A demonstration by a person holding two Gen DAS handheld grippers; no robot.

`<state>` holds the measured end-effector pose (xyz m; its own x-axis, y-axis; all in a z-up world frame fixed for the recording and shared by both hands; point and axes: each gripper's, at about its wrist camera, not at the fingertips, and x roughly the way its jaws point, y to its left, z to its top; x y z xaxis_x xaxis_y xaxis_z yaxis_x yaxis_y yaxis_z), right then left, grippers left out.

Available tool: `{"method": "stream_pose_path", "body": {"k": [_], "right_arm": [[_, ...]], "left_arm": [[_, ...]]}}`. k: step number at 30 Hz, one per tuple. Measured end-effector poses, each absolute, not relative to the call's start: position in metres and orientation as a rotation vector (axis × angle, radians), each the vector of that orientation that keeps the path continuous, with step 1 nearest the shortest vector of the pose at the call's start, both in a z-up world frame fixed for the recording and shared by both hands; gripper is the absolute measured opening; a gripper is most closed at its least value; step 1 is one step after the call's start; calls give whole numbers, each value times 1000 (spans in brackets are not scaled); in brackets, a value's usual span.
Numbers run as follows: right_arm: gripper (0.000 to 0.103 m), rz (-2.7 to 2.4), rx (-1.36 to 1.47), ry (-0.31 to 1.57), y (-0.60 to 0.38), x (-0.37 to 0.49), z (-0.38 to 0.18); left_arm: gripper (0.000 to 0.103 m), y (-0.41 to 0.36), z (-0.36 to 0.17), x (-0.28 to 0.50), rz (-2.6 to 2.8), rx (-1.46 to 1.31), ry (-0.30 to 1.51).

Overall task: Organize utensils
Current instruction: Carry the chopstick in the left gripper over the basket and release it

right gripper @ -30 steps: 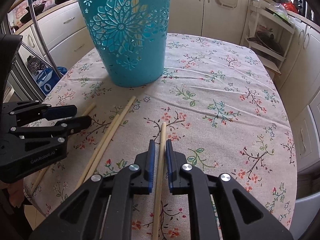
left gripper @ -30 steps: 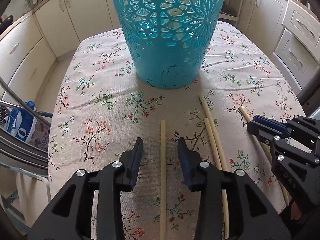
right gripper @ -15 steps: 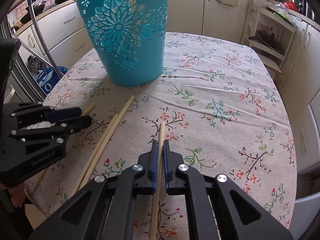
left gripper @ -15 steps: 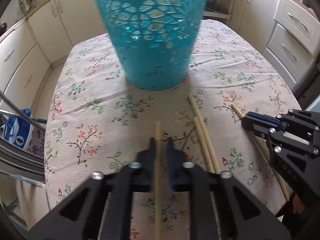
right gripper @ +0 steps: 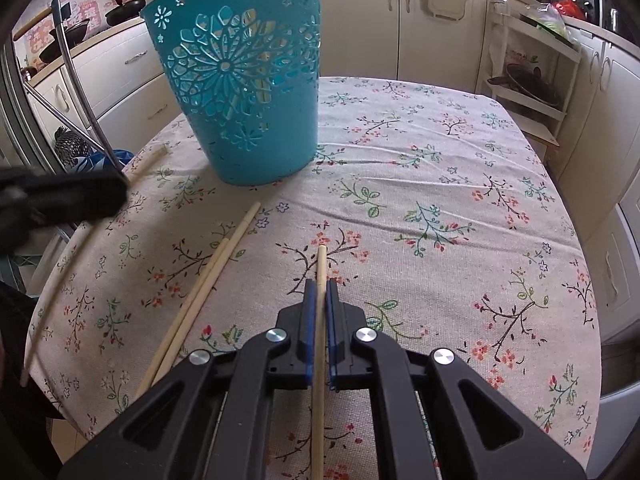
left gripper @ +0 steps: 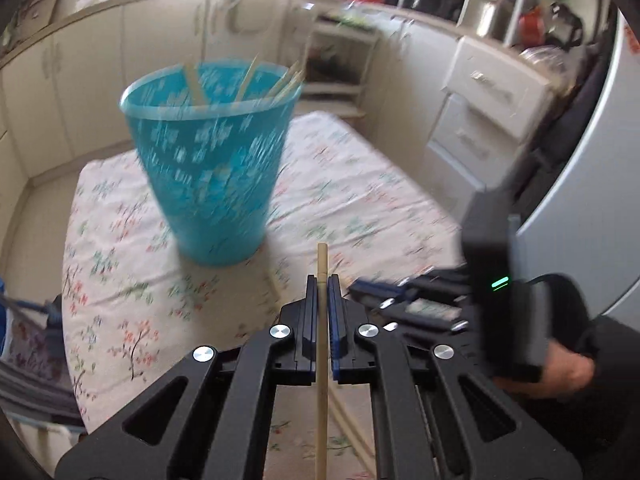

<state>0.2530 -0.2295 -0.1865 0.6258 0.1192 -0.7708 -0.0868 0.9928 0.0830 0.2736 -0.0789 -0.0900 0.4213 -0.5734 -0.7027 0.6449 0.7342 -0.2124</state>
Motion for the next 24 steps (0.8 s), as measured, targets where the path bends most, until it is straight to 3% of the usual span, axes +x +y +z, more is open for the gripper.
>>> {"method": "stream_pose_path", "body": {"k": [13, 24], "right_arm": [[6, 134, 80, 889, -233, 255, -187], [6, 146, 105, 888, -237, 254, -188]], "left_arm": [[5, -57, 55, 336, -707, -189, 474], [5, -59, 44, 430, -434, -309, 372]]}}
